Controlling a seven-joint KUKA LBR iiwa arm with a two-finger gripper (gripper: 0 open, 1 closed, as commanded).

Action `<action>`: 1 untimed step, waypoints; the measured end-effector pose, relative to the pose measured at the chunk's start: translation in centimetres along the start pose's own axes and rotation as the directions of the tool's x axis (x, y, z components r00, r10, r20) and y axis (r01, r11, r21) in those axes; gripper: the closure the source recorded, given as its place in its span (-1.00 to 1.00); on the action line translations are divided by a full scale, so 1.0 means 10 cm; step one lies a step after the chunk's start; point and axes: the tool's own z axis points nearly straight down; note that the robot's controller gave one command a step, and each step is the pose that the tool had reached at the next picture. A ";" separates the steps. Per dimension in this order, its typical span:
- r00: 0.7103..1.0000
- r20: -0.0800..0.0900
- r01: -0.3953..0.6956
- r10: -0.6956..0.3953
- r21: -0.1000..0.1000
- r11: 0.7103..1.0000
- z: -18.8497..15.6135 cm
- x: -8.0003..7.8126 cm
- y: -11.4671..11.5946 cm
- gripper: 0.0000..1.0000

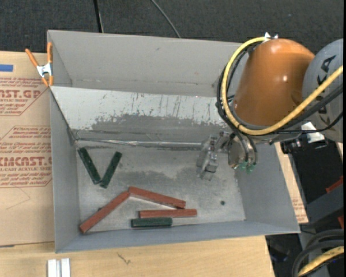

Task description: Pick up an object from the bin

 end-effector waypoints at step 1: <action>1.000 0.008 -0.003 0.004 -0.002 1.000 -0.16 -0.02 -0.03 1.00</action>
Offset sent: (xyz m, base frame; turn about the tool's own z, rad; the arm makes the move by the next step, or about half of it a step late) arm 0.0059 0.0304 -0.0803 -0.0013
